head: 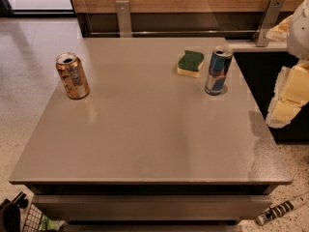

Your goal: Pick orange can

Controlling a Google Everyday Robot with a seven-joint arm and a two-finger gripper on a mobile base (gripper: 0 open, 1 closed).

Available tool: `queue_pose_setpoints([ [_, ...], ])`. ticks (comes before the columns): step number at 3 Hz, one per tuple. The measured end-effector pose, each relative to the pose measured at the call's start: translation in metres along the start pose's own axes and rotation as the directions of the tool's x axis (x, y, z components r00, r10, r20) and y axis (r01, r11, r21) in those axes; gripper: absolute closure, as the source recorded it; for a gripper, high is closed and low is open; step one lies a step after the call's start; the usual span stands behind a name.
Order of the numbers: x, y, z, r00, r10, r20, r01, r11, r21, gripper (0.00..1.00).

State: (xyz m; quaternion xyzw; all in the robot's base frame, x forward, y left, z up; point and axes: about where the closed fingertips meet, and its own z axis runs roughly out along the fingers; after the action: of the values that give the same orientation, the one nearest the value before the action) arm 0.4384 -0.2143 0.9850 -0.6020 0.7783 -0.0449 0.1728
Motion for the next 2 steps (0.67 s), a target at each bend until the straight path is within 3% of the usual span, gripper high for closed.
queue_pose_setpoints([
  [1, 0.0000, 0.0000, 0.0000, 1.000, 0.000, 0.000, 0.000, 1.0000, 0.000, 0.00],
  [2, -0.0066, -0.0081, 0.0019, 0.999, 0.027, 0.030, -0.029, 0.9983, 0.051, 0.00],
])
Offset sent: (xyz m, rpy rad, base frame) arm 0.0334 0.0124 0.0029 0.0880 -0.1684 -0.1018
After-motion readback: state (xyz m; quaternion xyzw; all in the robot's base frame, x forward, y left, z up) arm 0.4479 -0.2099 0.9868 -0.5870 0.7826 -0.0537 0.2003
